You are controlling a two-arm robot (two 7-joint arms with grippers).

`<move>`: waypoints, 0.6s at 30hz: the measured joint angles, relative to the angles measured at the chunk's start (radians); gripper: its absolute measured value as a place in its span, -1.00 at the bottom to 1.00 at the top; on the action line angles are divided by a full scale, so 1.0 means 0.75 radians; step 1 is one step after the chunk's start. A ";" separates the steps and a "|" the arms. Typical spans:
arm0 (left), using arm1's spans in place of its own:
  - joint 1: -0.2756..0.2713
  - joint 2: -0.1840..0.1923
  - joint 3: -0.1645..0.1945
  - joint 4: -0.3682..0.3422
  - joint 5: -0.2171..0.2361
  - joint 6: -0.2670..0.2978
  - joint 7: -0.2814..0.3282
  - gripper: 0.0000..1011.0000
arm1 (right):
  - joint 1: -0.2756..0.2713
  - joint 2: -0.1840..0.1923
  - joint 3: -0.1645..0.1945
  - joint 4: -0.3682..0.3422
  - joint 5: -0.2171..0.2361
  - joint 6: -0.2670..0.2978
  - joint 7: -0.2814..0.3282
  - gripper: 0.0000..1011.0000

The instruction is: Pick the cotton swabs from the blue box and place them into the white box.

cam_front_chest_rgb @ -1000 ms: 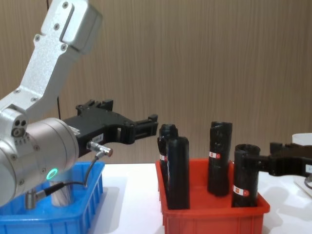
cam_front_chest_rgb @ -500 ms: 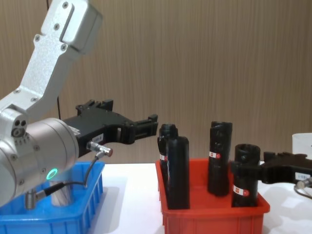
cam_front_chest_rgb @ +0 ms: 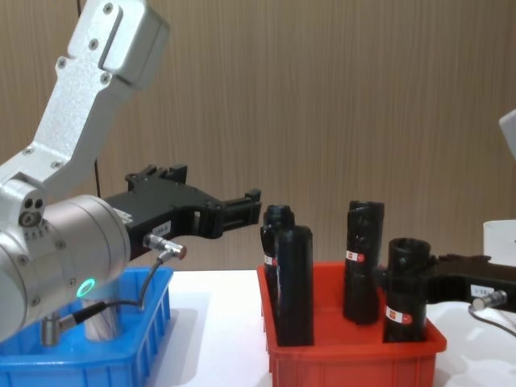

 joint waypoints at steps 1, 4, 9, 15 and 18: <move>0.000 0.000 0.000 0.000 0.000 0.000 0.000 0.99 | 0.002 -0.001 -0.001 0.003 -0.001 -0.001 0.000 0.57; 0.000 0.000 0.000 0.000 0.000 0.000 0.000 0.99 | 0.010 -0.004 -0.002 0.010 -0.005 -0.003 0.001 0.40; 0.000 0.000 0.000 0.000 0.000 0.000 0.000 0.99 | 0.015 -0.006 -0.003 0.013 -0.007 -0.008 0.001 0.07; 0.000 0.000 0.000 0.000 0.000 0.000 0.000 0.99 | 0.013 -0.004 -0.004 -0.006 -0.013 -0.014 -0.001 -0.04; 0.000 0.000 0.000 0.000 0.000 0.000 0.000 0.99 | 0.008 -0.001 -0.004 -0.026 -0.016 -0.019 -0.007 -0.09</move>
